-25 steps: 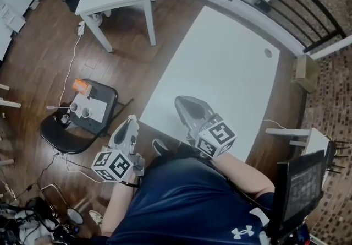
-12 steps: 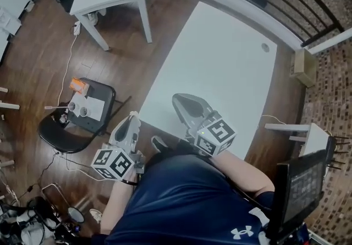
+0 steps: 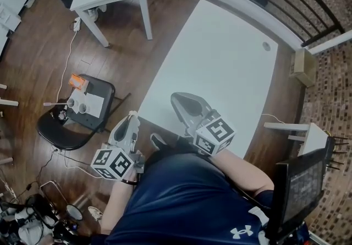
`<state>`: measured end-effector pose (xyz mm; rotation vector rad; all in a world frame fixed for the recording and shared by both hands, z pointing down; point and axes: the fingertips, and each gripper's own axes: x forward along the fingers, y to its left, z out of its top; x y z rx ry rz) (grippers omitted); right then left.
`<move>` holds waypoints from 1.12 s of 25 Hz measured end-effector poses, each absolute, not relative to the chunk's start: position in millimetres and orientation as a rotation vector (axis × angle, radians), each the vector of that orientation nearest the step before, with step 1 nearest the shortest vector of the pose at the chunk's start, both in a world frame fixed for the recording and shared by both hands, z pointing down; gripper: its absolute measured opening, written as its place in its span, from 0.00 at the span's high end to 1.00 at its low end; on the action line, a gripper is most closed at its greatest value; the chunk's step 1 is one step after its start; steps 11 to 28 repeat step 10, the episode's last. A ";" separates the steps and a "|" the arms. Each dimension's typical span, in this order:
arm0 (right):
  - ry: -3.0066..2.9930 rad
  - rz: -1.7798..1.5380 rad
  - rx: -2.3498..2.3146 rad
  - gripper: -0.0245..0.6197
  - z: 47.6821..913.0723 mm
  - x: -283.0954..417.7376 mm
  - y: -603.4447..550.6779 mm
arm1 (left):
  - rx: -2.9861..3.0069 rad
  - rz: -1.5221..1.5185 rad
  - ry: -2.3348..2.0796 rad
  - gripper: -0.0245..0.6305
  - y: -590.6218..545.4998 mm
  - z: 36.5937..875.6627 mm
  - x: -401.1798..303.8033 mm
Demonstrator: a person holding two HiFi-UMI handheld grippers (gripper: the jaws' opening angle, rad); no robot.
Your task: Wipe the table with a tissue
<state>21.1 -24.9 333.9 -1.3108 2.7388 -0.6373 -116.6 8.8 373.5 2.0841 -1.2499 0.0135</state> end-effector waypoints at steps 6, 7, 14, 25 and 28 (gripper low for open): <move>2.742 -0.640 -1.311 0.94 332.6 25.5 -21.1 | 2.088 0.021 -1.250 0.93 13.4 372.0 -110.4; 2.741 -0.638 -1.321 0.94 331.6 29.4 -20.7 | 2.092 0.021 -1.241 0.93 12.9 371.8 -106.0; 2.737 -0.615 -1.367 0.94 325.8 47.3 -19.9 | 2.112 0.014 -1.197 0.93 9.4 369.6 -86.5; 2.737 -0.615 -1.367 0.94 325.8 47.3 -19.9 | 2.112 0.014 -1.197 0.93 9.4 369.6 -86.5; 2.737 -0.615 -1.367 0.94 325.8 47.3 -19.9 | 2.112 0.014 -1.197 0.93 9.4 369.6 -86.5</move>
